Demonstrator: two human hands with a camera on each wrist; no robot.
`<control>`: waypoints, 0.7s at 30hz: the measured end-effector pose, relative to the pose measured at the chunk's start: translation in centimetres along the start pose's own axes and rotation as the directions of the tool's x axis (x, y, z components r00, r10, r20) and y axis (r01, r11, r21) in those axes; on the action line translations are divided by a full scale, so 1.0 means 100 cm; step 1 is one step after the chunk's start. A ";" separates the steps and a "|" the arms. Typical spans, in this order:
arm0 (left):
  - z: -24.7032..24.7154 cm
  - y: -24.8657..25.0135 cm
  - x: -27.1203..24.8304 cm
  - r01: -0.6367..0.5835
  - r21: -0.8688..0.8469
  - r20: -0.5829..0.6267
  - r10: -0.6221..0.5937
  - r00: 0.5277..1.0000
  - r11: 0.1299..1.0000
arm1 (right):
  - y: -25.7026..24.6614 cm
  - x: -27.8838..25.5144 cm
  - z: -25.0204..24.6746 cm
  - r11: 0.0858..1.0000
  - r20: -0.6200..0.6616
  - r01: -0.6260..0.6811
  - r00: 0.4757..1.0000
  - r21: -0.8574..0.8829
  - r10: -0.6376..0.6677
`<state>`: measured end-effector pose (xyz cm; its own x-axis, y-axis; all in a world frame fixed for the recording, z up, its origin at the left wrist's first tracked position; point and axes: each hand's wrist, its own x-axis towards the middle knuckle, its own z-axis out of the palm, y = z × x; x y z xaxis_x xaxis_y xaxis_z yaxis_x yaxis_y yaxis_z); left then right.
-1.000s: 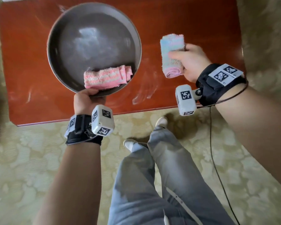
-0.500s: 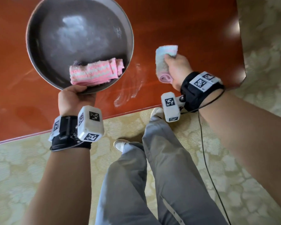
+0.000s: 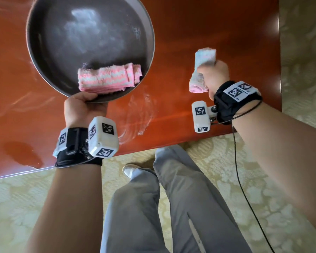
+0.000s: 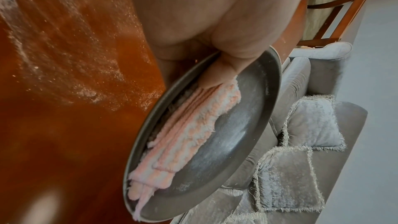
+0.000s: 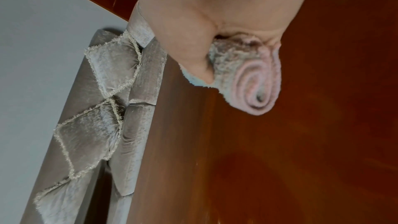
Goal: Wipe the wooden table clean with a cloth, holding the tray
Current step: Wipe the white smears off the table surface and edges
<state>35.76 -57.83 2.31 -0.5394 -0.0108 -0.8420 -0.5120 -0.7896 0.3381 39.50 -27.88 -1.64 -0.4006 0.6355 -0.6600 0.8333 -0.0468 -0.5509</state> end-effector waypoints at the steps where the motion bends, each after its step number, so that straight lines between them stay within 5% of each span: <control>1: 0.003 -0.002 0.004 -0.001 0.003 0.011 0.001 1.000 1.000 | -0.001 0.010 -0.001 1.000 -0.025 0.011 1.000 -0.025 -0.011; 9: 0.015 -0.010 0.039 -0.007 -0.040 0.015 0.008 1.000 0.999 | -0.006 0.069 -0.005 0.953 -0.192 0.159 0.958 -0.258 -0.212; 16: 0.011 -0.004 0.057 0.003 0.030 0.020 -0.004 1.000 1.000 | -0.005 0.093 0.008 0.786 -0.139 0.313 0.884 -0.533 -0.446; 21: 0.006 0.006 0.061 0.002 0.099 0.006 -0.003 1.000 0.995 | -0.002 0.092 0.022 0.711 -0.078 0.346 0.868 -0.612 -0.490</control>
<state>31.76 -57.95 -2.37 -0.5420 -0.0050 -0.8404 -0.5769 -0.7250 0.3764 34.81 -23.73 -8.72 -0.7264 0.6350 -0.2629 0.6869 0.6582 -0.3080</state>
